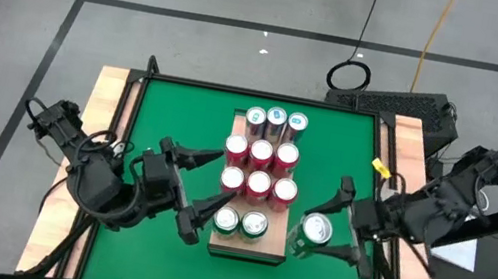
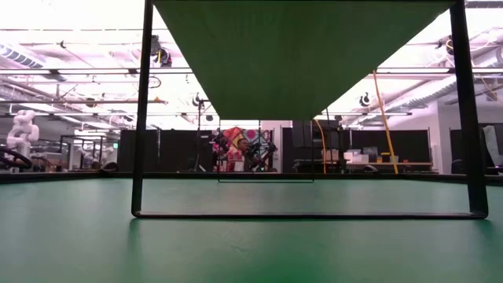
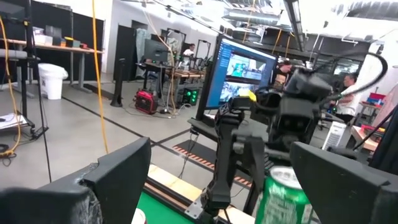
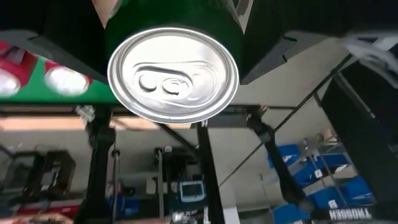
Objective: Place canned beverage on shelf
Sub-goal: Put the green soda can on the shelf aligned with the other green soda cans, then return to Home Position
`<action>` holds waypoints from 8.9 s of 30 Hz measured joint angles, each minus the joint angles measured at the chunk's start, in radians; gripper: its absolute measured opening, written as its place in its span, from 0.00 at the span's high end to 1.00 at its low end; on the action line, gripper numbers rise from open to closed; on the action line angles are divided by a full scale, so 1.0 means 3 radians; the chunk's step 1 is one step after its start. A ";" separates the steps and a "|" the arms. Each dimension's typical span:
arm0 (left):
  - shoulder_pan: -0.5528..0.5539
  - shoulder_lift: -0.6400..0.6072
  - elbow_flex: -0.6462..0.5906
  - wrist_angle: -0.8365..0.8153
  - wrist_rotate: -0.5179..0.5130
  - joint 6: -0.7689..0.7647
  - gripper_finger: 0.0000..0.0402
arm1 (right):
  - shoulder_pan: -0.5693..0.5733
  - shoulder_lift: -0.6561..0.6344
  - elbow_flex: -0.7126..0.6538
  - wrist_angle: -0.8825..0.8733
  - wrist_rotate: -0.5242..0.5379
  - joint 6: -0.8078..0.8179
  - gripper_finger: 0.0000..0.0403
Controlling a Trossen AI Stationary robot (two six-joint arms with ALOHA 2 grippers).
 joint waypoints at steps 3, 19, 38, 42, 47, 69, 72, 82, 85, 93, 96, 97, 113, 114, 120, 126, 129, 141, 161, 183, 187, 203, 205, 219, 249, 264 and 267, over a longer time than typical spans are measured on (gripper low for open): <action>-0.0016 0.0000 0.0000 -0.0001 -0.0017 -0.0002 0.04 | 0.0073 -0.0140 -0.0304 0.0079 0.0000 0.0120 0.27; -0.0019 0.0019 0.0000 -0.0320 -0.0156 -0.0401 0.04 | 0.0142 -0.0934 -0.1846 0.1383 0.0013 0.0229 0.27; -0.0009 0.0023 0.0000 -0.0525 -0.0193 -0.0610 0.04 | 0.0038 -0.0753 -0.1855 0.1379 0.0025 -0.0033 0.27; -0.0009 0.0023 0.0000 -0.0525 -0.0193 -0.0609 0.04 | 0.0037 -0.0696 -0.1855 0.1385 0.0018 -0.0028 0.27; -0.0009 0.0023 0.0000 -0.0525 -0.0193 -0.0609 0.04 | 0.0037 -0.0659 -0.1854 0.1389 0.0011 -0.0023 0.27; -0.0009 0.0022 0.0000 -0.0535 -0.0191 -0.0610 0.04 | -0.0075 -0.0628 -0.1854 0.1386 0.0008 -0.0070 0.27; -0.0009 0.0022 0.0000 -0.0589 -0.0191 -0.0613 0.04 | -0.0075 -0.0574 -0.1854 0.1374 0.0010 -0.0053 0.27; -0.0010 0.0020 0.0000 -0.0617 -0.0191 -0.0615 0.04 | -0.0075 -0.0395 -0.1855 0.1391 0.0006 -0.0034 0.27; -0.0018 0.0020 0.0000 -0.0626 -0.0191 -0.0680 0.04 | -0.0075 -0.0388 -0.1855 0.1397 0.0007 -0.0024 0.27; -0.0019 0.0019 0.0000 -0.0702 -0.0167 -0.0821 0.04 | -0.0074 -0.0388 -0.1855 0.1404 0.0007 -0.0042 0.27; -0.0019 0.0019 0.0000 -0.0704 -0.0165 -0.0811 0.04 | -0.0075 -0.0388 -0.1855 0.1404 0.0007 -0.0029 0.27; -0.0019 0.0019 0.0000 -0.0703 -0.0165 -0.0811 0.04 | -0.0075 -0.0388 -0.1855 0.1406 0.0007 -0.0026 0.27; -0.0020 0.0019 0.0000 -0.0697 -0.0146 -0.0787 0.04 | -0.0075 -0.0388 -0.1855 0.1441 0.0009 -0.0076 0.27; -0.0020 0.0019 0.0000 -0.0697 -0.0146 -0.0786 0.04 | -0.0079 -0.0388 -0.1855 0.1441 0.0009 -0.0101 0.27; -0.0020 0.0019 0.0000 -0.0698 -0.0146 -0.0786 0.04 | -0.0118 -0.0388 -0.1855 0.1440 0.0002 -0.0179 0.27; -0.0019 0.0019 0.0000 -0.0699 -0.0146 -0.0783 0.04 | -0.0183 -0.0388 -0.1855 0.1440 0.0000 -0.0224 0.27; -0.0019 0.0019 0.0000 -0.0701 -0.0146 -0.0783 0.04 | -0.0206 -0.0371 -0.1855 0.1441 0.0000 -0.0279 0.27; -0.0019 0.0019 0.0000 -0.0702 -0.0147 -0.0782 0.04 | -0.0231 -0.0151 -0.1855 0.1441 -0.0003 -0.0287 0.27; -0.0019 0.0019 0.0000 -0.0703 -0.0147 -0.0779 0.04 | -0.0272 0.0189 -0.1853 0.1619 0.0019 -0.0298 0.27; -0.0019 0.0020 0.0000 -0.0707 -0.0071 -0.0782 0.04 | -0.0371 0.0047 -0.1853 0.1642 0.0014 -0.0307 0.12; -0.0019 0.0020 0.0000 -0.0745 -0.0061 -0.0786 0.04 | -0.0362 -0.0156 -0.1853 0.1636 0.0006 -0.0289 0.12; -0.0019 0.0022 0.0000 -0.0838 -0.0062 -0.0788 0.04 | -0.0066 -0.0548 -0.1853 0.0460 0.0005 0.0711 0.36; -0.0019 0.0022 0.0000 -0.0851 -0.0063 -0.0787 0.04 | -0.0038 -0.0466 -0.1853 0.0422 0.0003 0.0840 0.43; -0.0017 0.0022 0.0000 -0.0851 -0.0146 -0.0786 0.04 | 0.0053 -0.0024 -0.1853 0.0515 -0.0092 0.1027 0.94; 0.0032 0.0022 0.0000 -0.0874 -0.0153 -0.0785 0.04 | -0.0047 0.0109 -0.1853 0.0672 -0.0091 0.0767 0.97; 0.0032 0.0022 0.0000 -0.0975 -0.0153 -0.0782 0.04 | -0.0059 -0.0032 -0.1853 0.0659 -0.0524 0.0771 0.97; 0.0045 0.0022 0.0000 -0.1038 -0.0153 -0.0779 0.04 | -0.0059 -0.0236 -0.1853 0.0664 -0.0735 0.0787 0.97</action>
